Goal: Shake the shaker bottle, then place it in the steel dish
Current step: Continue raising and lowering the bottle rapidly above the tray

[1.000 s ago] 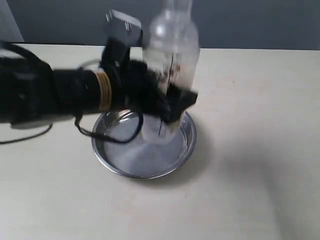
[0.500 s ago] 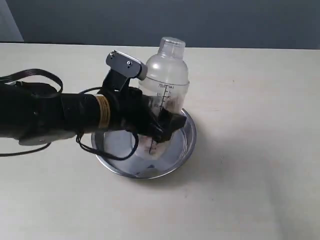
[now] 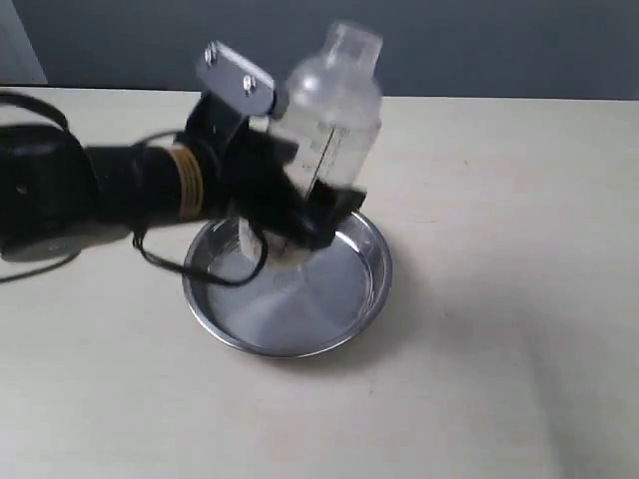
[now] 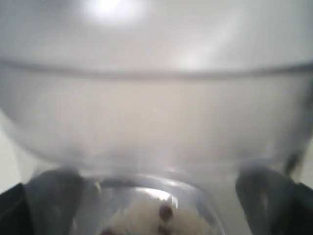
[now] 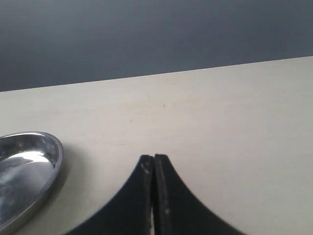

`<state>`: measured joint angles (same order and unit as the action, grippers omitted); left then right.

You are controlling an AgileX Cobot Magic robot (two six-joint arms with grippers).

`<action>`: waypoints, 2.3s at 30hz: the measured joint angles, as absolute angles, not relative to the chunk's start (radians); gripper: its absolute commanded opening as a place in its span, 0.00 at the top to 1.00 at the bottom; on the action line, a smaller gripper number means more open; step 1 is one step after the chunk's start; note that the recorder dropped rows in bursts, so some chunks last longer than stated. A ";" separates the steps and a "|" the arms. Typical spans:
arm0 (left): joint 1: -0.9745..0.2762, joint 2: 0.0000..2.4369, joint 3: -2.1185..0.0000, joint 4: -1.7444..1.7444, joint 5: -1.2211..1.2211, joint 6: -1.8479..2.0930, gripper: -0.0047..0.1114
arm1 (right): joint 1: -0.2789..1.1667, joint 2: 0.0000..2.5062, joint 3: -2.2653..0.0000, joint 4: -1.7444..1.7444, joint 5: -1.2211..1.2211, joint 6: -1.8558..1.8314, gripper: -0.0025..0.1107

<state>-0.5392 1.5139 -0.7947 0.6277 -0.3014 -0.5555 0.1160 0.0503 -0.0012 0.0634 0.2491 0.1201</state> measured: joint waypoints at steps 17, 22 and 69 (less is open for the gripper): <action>-0.549 1.438 -0.907 0.465 -0.445 -0.459 0.96 | 0.116 0.050 -0.001 0.063 0.249 0.120 0.99; -0.545 1.547 -0.763 0.417 -0.425 -0.469 0.96 | 0.116 0.050 -0.001 0.063 0.249 0.120 0.99; -0.509 1.385 -0.751 0.433 -0.445 -0.466 0.96 | 0.116 0.050 -0.001 0.063 0.249 0.120 0.99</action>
<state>-0.5088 1.3853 -0.7514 0.4332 -0.4451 -0.4659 0.1160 0.0503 -0.0012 0.0634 0.2492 0.1201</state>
